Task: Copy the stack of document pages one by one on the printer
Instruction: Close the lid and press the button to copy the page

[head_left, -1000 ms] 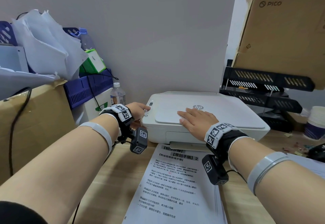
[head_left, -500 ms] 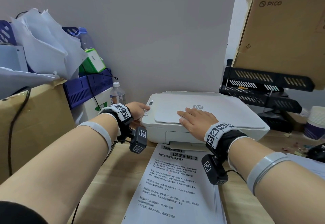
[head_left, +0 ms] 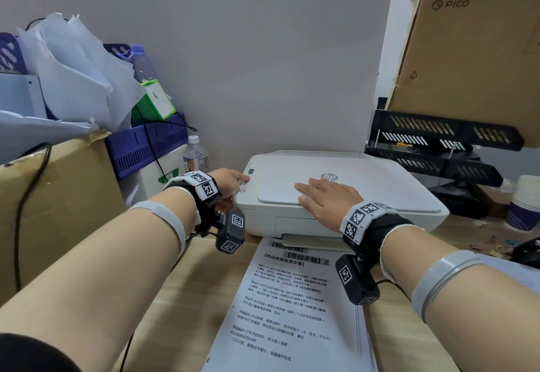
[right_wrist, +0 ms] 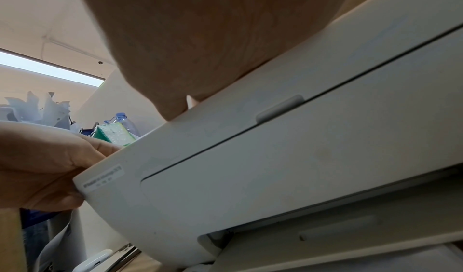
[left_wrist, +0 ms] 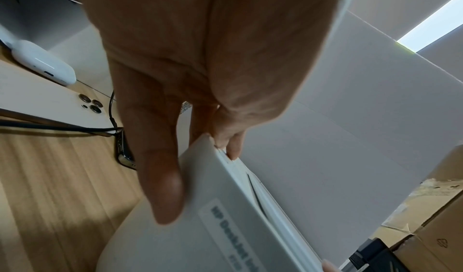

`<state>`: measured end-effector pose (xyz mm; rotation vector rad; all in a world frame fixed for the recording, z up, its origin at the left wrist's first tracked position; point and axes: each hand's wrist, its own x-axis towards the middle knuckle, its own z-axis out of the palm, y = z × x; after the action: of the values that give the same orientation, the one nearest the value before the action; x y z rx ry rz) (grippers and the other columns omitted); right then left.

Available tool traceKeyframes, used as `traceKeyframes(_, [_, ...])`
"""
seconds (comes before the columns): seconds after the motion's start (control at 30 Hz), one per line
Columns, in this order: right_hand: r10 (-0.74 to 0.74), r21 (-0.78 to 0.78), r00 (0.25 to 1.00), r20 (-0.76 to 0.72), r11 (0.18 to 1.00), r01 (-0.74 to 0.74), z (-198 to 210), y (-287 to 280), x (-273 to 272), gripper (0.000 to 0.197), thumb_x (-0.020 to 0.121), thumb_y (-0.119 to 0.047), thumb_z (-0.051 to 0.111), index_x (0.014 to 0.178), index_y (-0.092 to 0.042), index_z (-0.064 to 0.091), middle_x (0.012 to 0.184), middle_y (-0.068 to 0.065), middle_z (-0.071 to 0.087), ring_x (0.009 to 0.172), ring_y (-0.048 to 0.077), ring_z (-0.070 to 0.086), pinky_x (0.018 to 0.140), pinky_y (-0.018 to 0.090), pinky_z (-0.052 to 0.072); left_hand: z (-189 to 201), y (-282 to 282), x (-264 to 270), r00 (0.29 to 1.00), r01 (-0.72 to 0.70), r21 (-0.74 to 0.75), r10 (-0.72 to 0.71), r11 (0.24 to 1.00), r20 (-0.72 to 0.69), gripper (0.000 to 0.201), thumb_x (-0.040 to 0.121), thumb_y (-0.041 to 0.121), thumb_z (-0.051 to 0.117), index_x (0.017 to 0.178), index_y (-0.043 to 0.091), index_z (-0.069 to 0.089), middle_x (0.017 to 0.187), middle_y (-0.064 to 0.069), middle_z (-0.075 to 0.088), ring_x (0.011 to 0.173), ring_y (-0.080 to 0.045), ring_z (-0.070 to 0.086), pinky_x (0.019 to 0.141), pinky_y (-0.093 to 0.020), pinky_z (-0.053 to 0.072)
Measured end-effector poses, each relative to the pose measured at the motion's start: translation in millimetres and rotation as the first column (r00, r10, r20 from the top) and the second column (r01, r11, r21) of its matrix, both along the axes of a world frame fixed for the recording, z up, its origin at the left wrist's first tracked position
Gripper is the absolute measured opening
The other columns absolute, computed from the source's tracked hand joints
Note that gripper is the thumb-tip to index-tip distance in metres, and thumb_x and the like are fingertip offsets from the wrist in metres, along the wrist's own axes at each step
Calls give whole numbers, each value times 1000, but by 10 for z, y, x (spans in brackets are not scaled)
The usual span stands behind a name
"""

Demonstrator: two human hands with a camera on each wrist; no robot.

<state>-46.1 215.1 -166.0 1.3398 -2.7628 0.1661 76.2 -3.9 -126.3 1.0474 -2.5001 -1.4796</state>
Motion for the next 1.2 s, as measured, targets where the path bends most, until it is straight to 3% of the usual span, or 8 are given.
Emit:
traceKeyframes(0.2, [2, 29, 1000, 23, 1000, -3, 57, 9, -31, 56, 99, -63, 18, 152, -45, 20, 163, -6, 18, 150, 17, 16, 120, 46, 14, 6, 16, -59, 1000, -10, -53, 11, 999, 7, 51, 100, -3, 35, 136, 26, 55, 104, -17, 71, 87, -37, 73, 75, -52, 60])
traceKeyframes(0.5, [69, -7, 988, 139, 998, -68, 317, 52, -43, 59, 92, -65, 46, 147, -43, 40, 158, -6, 33, 147, 17, 26, 118, 38, 21, 37, -83, -119, 997, 40, -143, -29, 989, 78, 49, 98, 1, 45, 136, 29, 57, 108, -18, 72, 88, -36, 73, 83, -54, 58])
traceKeyframes(0.67, [45, 43, 999, -10, 998, -45, 423, 82, -27, 50, 87, -74, 45, 126, -45, 59, 128, -12, 60, 115, 18, 55, 95, 39, 47, 46, -93, -175, 993, 69, -231, -45, 970, 109, 47, 98, -1, 43, 132, 25, 61, 105, -21, 71, 89, -39, 72, 79, -51, 60])
traceKeyframes(0.83, [169, 85, 962, -216, 984, -154, 510, 83, 35, 39, 93, -65, 44, 116, -40, 63, 111, -14, 63, 103, 15, 57, 82, 33, 46, 210, -69, -206, 969, 222, -531, -123, 818, 215, 31, 88, 7, 65, 112, 28, 67, 96, -9, 66, 88, -30, 61, 81, -30, 54])
traceKeyframes(0.93, [209, 27, 933, -293, 977, -210, 612, 95, 8, 34, 96, -58, 43, 116, -39, 64, 110, -15, 64, 102, 13, 60, 78, 29, 45, 338, -23, -224, 946, 319, -625, -200, 713, 255, 55, 85, 13, 73, 136, 23, 57, 119, -8, 67, 106, -28, 64, 83, -27, 49])
traceKeyframes(1.03, [145, -134, 939, -312, 972, -194, 796, 83, -99, 30, 98, -52, 46, 111, -36, 67, 104, -11, 67, 95, 18, 62, 79, 32, 50, 418, -35, -299, 925, 372, -579, -340, 725, 169, 63, 83, 14, 76, 139, 30, 52, 101, -10, 73, 87, -28, 68, 73, -30, 54])
traceKeyframes(1.1, [96, -228, 937, -337, 957, -180, 962, 29, -172, 30, 98, -52, 46, 104, -31, 68, 95, -7, 66, 90, 22, 61, 78, 37, 51, 484, -55, -366, 926, 333, -526, -376, 783, 27, 40, 83, 19, 78, 119, 29, 64, 87, -9, 75, 73, -24, 69, 71, -34, 59])
traceKeyframes(1.2, [28, -313, 886, -462, 930, -193, 1223, -108, -249, 27, 97, -46, 52, 100, -27, 70, 95, -5, 67, 99, 25, 56, 88, 40, 42, 618, -62, -520, 919, 171, -433, -301, 885, -253, 12, 88, 23, 74, 92, 13, 69, 85, -8, 75, 71, -16, 70, 68, -32, 60])
